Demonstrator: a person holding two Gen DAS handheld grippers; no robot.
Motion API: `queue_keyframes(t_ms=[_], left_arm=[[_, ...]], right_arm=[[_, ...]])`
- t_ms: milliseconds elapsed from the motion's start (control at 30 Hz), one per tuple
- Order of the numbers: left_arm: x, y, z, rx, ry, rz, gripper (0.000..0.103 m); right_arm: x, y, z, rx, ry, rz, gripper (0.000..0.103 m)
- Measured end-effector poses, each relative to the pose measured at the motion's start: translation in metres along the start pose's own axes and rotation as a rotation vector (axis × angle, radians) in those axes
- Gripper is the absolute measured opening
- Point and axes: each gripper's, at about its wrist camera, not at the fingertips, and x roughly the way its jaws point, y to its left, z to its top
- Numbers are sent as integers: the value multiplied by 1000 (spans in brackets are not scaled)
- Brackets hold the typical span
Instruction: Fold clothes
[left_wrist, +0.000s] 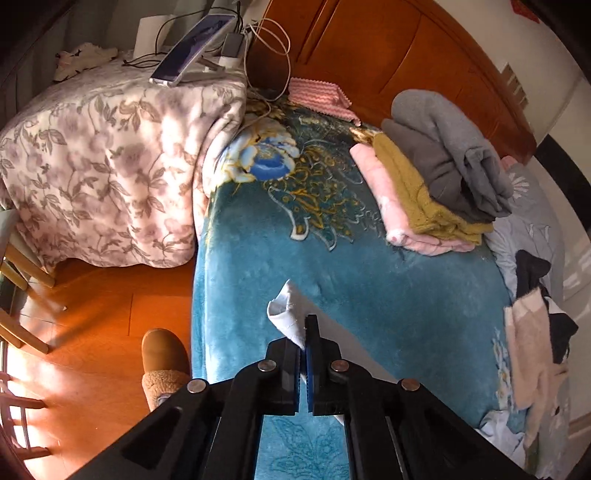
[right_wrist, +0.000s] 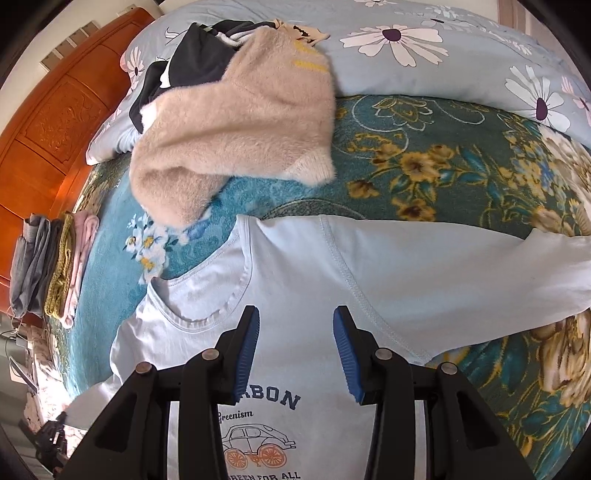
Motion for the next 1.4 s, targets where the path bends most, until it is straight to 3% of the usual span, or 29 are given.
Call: queue_keyframes(t_ms=[67, 200, 300, 367, 433, 600, 733, 900, 967, 1067, 1167, 1300, 1400], left_arm=[[21, 11, -10, -18, 78, 55, 2], [38, 32, -32, -75, 154, 108, 4], [36, 42, -33, -151, 204, 69, 7], [23, 40, -31, -161, 208, 13, 17], [5, 34, -30, -148, 192, -21, 51], [-35, 14, -53, -183, 213, -141, 56], [-40, -40, -95, -104, 342, -263, 56], [-32, -137, -177, 192, 586, -316, 56], [-30, -161, -209, 265, 671, -337, 56], [-26, -175, -248, 355, 755, -272, 56], [-27, -176, -270, 424, 785, -189, 56], [-22, -172, -281, 389, 893, -164, 60], [-23, -178, -302, 461, 972, -138, 60]], right_arm=[[0, -1, -1, 2, 4, 2, 43], [0, -4, -3, 7, 13, 7, 43], [-1, -6, -4, 10, 20, 10, 43], [-5, -17, -8, 25, 26, 17, 43], [-10, -31, -14, 46, 32, 25, 43], [-24, -67, -28, 97, 48, 45, 43], [-35, -96, -39, 138, 60, 62, 43], [-44, -140, -65, 181, 138, 100, 46], [-49, -158, -84, 185, 173, 120, 46], [-56, -181, -113, 192, 220, 162, 47], [-61, -195, -139, 186, 259, 205, 47], [-62, -197, -156, 174, 288, 250, 47], [-63, -197, -167, 166, 308, 285, 47]])
